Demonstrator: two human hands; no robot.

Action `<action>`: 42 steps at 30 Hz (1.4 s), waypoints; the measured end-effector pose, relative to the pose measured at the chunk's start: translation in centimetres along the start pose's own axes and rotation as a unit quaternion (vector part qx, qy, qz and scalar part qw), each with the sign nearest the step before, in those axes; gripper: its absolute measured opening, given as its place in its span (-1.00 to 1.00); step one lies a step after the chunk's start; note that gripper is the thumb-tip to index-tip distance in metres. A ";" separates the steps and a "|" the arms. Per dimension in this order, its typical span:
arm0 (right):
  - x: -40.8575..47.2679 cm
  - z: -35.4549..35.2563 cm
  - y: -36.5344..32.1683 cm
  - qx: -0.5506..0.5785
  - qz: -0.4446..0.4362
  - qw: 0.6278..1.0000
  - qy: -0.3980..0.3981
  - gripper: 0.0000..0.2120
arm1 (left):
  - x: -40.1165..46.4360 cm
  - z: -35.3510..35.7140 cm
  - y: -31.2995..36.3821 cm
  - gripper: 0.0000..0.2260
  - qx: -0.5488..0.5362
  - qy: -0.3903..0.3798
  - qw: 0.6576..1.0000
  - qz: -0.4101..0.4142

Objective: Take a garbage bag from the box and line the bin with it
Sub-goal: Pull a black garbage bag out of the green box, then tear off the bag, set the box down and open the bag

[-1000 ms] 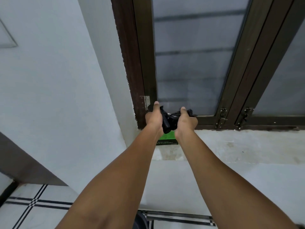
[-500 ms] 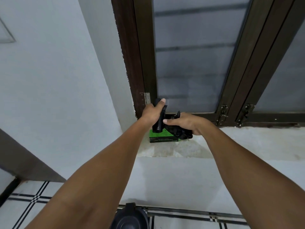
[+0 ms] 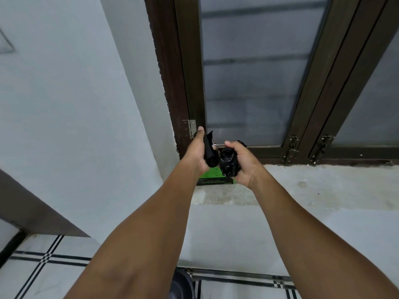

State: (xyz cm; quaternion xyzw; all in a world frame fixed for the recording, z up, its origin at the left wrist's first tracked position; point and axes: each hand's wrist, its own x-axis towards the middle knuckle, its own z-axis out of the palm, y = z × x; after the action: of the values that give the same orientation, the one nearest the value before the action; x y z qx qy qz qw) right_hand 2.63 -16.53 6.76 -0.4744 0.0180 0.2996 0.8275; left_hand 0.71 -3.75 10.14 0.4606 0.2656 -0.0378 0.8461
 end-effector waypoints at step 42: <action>3.4 -10.5 -1.1 -0.449 -0.025 0.866 0.219 -0.65 | 6.1 0.4 -5.5 -0.70 0.300 0.029 0.952 0.057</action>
State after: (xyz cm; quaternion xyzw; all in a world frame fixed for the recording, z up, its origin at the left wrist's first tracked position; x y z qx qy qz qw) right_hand 8.62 -23.72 0.74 -0.8486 0.0498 0.1428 0.5069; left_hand 4.42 -6.17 3.16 0.7088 0.2394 -0.0537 0.6614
